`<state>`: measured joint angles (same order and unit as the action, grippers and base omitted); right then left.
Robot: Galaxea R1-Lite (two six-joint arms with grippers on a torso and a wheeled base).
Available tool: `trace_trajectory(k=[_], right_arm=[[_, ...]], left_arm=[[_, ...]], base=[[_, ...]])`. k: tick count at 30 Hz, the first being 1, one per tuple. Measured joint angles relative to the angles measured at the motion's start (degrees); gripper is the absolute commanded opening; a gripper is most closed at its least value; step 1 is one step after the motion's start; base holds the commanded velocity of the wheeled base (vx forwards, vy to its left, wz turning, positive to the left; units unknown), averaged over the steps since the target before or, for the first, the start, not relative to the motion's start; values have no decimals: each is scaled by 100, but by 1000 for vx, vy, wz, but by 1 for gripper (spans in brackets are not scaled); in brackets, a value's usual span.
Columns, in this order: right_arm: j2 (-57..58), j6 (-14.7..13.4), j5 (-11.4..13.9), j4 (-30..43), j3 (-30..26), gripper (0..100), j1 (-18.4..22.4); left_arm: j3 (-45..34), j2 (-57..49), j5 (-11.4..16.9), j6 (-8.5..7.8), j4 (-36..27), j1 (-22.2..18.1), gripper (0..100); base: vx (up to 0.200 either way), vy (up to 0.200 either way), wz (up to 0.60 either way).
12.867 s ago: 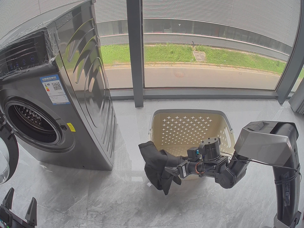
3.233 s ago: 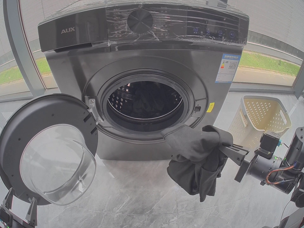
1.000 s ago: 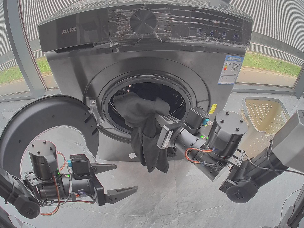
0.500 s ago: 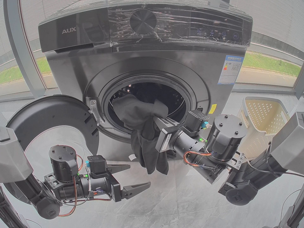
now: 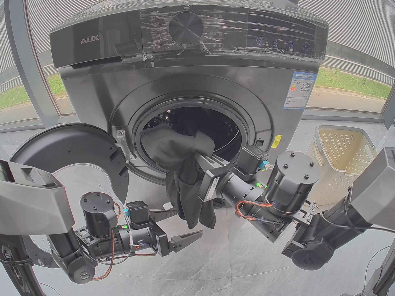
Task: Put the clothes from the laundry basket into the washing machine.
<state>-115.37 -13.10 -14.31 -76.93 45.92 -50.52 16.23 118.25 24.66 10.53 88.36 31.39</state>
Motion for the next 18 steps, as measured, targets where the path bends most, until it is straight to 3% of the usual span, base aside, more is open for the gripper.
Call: trace_trajectory(k=[9,18], right_arm=[[-12,38,-16,-20,-11,0,-20],[-21,50,-27,-22,-26,0,-41]], left_arm=[[430,411,-197,104,24,0,100],[709,673,-324,73,33,2,100]], base=[[0,0,0],[0,0,0]])
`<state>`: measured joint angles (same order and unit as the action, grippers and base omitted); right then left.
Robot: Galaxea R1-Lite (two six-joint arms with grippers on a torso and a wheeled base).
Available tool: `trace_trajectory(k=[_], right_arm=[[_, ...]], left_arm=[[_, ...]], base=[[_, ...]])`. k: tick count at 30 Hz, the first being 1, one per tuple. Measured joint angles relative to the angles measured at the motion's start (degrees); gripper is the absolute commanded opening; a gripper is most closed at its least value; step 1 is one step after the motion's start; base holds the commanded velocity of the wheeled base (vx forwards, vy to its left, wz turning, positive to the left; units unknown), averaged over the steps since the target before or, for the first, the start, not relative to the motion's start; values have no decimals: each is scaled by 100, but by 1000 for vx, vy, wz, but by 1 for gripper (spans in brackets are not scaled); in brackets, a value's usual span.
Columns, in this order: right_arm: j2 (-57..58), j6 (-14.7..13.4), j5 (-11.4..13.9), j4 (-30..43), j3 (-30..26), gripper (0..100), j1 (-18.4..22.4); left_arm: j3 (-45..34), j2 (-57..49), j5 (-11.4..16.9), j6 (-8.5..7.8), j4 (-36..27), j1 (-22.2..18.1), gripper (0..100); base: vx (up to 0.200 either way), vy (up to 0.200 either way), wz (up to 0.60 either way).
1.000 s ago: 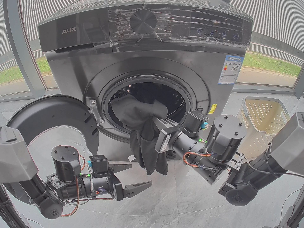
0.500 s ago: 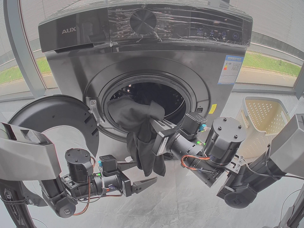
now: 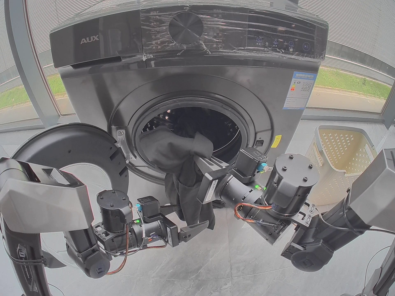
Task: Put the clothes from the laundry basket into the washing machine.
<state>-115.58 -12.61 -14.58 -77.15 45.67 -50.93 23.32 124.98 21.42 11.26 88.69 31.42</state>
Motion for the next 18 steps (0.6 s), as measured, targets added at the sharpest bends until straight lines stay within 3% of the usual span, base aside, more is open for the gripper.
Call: trace_trajectory(k=[7,8,18], right_arm=[[0,-1,0,-4,-35,0,0],[0,0,0,-6,-41,0,0],[0,5,0,-17,-80,0,-13]], left_arm=[[361,263,-379,-16,-1,20,100],[402,289,-402,-16,-1,28,0],[542,421,-462,-16,2,111,0]], base=[[0,0,0],[0,0,0],[0,0,0]])
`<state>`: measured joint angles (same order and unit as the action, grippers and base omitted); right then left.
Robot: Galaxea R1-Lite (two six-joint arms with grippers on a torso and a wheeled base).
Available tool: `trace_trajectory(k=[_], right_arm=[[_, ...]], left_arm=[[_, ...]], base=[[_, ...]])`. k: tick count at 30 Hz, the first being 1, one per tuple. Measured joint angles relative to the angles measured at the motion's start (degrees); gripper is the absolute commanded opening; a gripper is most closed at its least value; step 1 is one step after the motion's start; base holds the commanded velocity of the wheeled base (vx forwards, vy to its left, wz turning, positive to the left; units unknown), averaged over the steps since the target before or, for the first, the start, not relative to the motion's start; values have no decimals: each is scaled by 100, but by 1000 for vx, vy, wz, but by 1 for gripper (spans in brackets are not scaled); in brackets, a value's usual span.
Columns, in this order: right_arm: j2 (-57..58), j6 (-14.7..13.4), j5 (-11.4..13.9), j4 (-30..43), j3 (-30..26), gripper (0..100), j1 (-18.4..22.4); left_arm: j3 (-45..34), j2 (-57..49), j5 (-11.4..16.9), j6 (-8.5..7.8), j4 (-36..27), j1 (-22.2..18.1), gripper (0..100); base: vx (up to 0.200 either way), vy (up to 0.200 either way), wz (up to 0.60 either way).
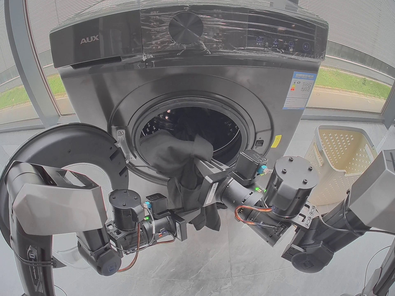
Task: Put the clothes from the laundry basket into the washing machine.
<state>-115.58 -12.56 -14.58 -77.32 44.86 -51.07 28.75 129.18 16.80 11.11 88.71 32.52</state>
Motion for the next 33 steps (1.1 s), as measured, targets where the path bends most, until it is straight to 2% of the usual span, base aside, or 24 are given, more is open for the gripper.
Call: trace_trajectory(k=[8,14,15,21,25,29,33], right_arm=[[-27,0,11,-29,-2,0,60],[-145,27,222,-330,-99,0,126],[-167,30,251,-355,-123,100,135],[-239,30,282,-457,-217,100,135],[-250,27,284,-506,-217,100,129],[-243,29,282,-506,-211,100,197],[-140,71,277,-449,-244,100,435]], left_arm=[[-102,-85,-73,-18,2,156,0],[-430,-330,-63,-40,5,405,0],[-477,-379,-60,-40,2,438,0],[-538,-601,-57,-33,2,525,0],[-505,-749,-55,55,2,492,0],[-336,-842,-57,74,5,319,0],[-163,-901,-68,134,5,99,0]], base=[[0,0,0],[0,0,0],[0,0,0],[0,0,0],[0,0,0],[0,0,0],[0,0,0]])
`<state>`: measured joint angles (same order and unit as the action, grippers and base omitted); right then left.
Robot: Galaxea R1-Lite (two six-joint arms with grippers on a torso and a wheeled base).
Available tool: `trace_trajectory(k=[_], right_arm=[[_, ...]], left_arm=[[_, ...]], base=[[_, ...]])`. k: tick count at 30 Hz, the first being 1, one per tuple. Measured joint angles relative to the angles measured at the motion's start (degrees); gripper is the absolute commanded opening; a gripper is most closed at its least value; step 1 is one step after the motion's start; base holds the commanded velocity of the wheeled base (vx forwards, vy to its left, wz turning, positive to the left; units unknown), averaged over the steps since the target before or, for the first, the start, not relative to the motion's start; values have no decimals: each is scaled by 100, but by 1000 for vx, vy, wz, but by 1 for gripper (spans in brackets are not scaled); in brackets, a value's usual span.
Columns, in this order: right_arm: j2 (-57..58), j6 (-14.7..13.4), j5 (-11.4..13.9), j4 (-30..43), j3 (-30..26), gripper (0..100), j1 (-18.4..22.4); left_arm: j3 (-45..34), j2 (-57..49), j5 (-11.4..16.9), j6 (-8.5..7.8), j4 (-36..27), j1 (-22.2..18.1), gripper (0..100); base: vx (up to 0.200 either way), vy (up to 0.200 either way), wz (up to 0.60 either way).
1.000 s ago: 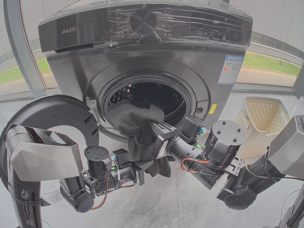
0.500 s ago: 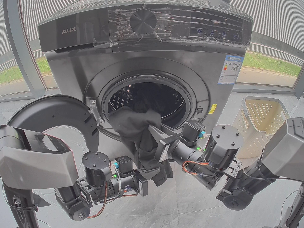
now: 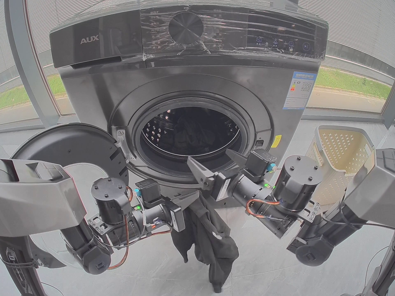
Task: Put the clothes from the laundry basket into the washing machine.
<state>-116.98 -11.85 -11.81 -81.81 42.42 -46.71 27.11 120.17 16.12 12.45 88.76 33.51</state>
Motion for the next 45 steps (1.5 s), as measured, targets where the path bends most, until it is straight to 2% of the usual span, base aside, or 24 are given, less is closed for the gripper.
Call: trace_trajectory(k=[5,12,17,24,33,38,45], right_arm=[[185,260,76,99,-329,100,402],[336,375,232,127,-1169,100,664],[284,485,284,107,-1558,100,711],[55,528,541,38,-1953,100,719],[-226,591,1070,-233,-2627,100,628],[-545,608,1307,-553,-2703,100,640],[-990,622,1364,-602,-2522,100,667]], left_arm=[[54,-166,-24,28,-5,-171,0],[-66,-780,-106,63,-5,-240,0],[-160,-1213,-123,88,-5,-245,0],[-201,-1473,-128,85,-11,-212,0],[4,-1519,-134,90,-16,-204,0],[122,-1519,-134,94,-20,-182,0],[224,-1547,-134,94,-27,-162,0]], base=[[0,0,0],[0,0,0],[0,0,0],[0,0,0],[0,0,0],[0,0,0],[0,0,0]])
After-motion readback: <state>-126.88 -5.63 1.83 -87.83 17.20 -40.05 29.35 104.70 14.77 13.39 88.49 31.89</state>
